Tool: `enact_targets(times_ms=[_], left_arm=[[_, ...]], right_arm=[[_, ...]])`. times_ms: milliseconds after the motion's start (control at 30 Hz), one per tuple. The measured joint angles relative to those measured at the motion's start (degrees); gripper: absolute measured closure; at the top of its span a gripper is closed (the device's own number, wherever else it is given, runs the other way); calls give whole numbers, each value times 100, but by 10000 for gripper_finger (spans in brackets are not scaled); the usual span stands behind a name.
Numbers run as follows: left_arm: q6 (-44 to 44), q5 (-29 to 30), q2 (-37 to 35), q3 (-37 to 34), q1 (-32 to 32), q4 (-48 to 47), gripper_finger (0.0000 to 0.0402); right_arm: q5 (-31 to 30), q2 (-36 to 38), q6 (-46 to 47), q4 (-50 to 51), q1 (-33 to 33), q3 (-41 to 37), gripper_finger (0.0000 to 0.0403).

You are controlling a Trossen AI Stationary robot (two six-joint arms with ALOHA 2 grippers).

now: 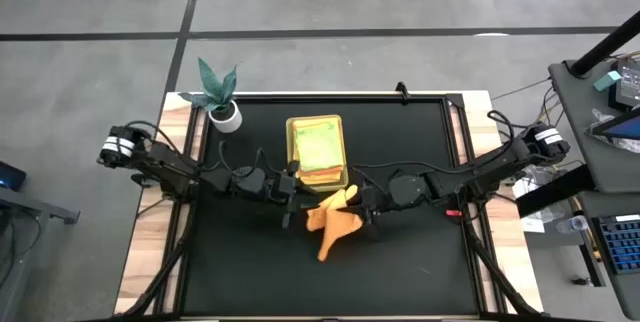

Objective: Fold microfiber towels
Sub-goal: Fold the orange microfiber cloth

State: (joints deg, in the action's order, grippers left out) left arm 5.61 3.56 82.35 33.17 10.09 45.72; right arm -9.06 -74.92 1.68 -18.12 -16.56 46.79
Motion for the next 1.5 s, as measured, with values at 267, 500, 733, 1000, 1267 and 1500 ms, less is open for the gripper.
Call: enact_targets(times_ms=[267,500,733,1000,1267,1500], left_arm=[[-46,6,-961,-81,0,-1602,212],[-7,-4,-1147,-92,14,-1973,208],[161,-192,-1113,-94,102,-1983,208],[754,-711,-1010,-136,157,-2279,208],[1693,-814,-267,-136,160,-2428,208],[2260,-1351,373,-127,256,-2125,208]], right_arm=[[4,-265,-244,-1264,0,-306,394],[-164,-575,-46,-1817,60,-315,394],[-1132,-655,-77,-2034,74,-311,394],[-1366,-655,-125,-2054,74,-311,394],[-1356,-655,-121,-2071,74,-311,394],[-1355,-655,-100,-2076,74,-311,394]])
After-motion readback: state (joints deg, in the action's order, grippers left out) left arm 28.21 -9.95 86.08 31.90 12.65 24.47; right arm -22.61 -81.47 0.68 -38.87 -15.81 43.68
